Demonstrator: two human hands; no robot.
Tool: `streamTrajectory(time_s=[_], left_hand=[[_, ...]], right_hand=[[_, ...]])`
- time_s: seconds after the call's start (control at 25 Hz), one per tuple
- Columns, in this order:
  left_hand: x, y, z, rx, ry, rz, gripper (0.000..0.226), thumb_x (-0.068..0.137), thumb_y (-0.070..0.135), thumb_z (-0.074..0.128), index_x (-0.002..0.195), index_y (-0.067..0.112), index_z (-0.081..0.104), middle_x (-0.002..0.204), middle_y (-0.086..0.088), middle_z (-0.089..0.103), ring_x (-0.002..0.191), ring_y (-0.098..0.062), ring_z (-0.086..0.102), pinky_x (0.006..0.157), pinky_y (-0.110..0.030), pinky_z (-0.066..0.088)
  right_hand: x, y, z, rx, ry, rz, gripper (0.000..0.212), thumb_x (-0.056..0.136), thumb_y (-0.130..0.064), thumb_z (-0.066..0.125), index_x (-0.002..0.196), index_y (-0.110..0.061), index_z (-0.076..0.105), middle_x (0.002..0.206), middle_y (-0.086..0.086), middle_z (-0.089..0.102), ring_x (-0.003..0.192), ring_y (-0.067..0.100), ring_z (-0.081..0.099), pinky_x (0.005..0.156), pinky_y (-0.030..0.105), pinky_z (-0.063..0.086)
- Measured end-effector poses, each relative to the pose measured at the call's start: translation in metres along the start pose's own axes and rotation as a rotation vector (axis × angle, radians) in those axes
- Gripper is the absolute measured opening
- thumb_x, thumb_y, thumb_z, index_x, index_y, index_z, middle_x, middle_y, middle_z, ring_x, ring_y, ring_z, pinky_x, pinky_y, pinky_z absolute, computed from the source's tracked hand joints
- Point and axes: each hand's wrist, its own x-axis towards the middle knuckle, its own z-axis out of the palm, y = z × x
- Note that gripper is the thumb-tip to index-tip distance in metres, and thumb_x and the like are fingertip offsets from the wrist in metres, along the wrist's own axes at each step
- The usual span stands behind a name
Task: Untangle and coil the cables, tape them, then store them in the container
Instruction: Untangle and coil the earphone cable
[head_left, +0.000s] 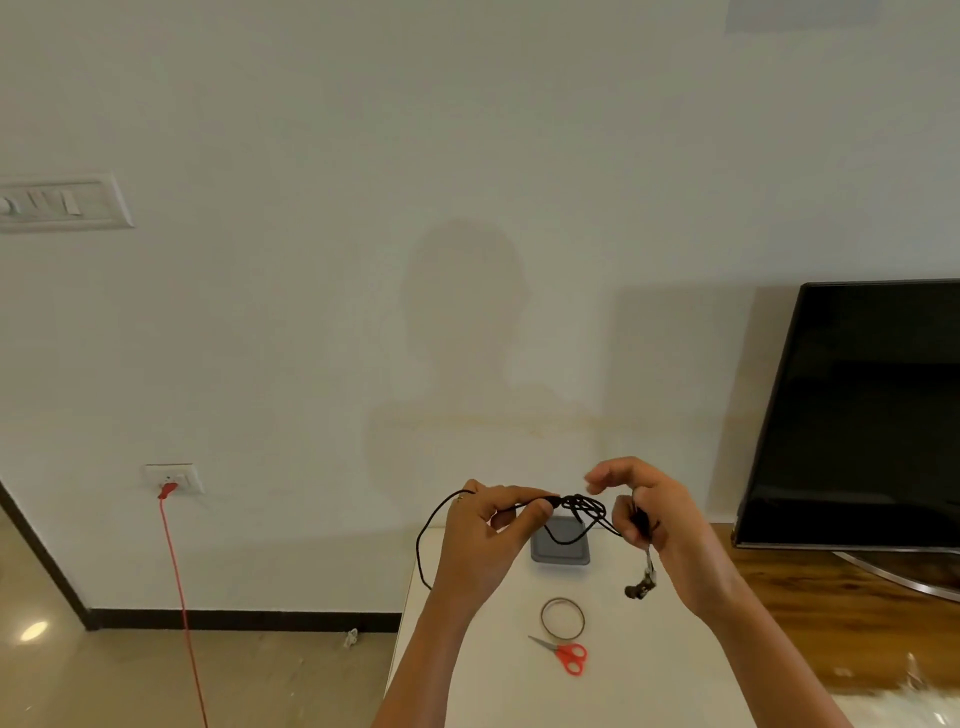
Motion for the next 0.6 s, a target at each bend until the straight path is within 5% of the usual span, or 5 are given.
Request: streamTrajectory(time_s=[0.12,0.2,0.4,0.6], left_hand=[[-0.001,0.012,-0.003,0.010,0.000,0.045,0.017,0.083,0.029,0.071,0.081,0.045,0.074,0.055,0.014,0.052,0.071,-0.001,0.039,0.066,-0.013,0.033],[-0.003,0.020,-0.005,0.038,-0.008,0.065,0.017,0.086,0.028,0.067,0.080,0.043,0.071,0.055,0.016,0.051,0.072,-0.001,0.040,0.068,-0.014,0.033],[-0.006,0.033,-0.006,0.007,-0.015,0.034,0.018,0.085,0.041,0.056,0.077,0.034,0.071,0.056,0.009,0.053,0.070,-0.002,0.044,0.074,-0.024,0.035],[-0.004,0.040,-0.007,-0.142,-0.007,-0.010,0.019,0.079,0.037,0.055,0.068,0.030,0.068,0.072,-0.012,0.064,0.063,-0.007,0.045,0.068,-0.019,0.038]], right_hand=[[-0.005,-0.012,0.011,-0.380,0.011,-0.083,0.027,0.079,-0.027,0.074,0.102,-0.038,0.065,0.093,-0.014,0.066,0.050,0.004,0.040,0.052,0.016,0.040],[-0.005,-0.020,0.015,-0.529,0.064,-0.165,0.028,0.074,-0.023,0.078,0.096,-0.038,0.066,0.087,-0.019,0.066,0.051,0.004,0.044,0.052,0.013,0.041],[-0.007,-0.025,0.018,-0.454,0.197,-0.198,0.027,0.082,-0.006,0.069,0.087,-0.033,0.070,0.081,-0.019,0.070,0.070,0.004,0.063,0.063,0.010,0.048],[-0.009,-0.030,0.016,-0.369,0.181,-0.106,0.017,0.084,-0.017,0.067,0.086,-0.033,0.071,0.080,-0.014,0.073,0.075,0.011,0.067,0.069,0.027,0.056]])
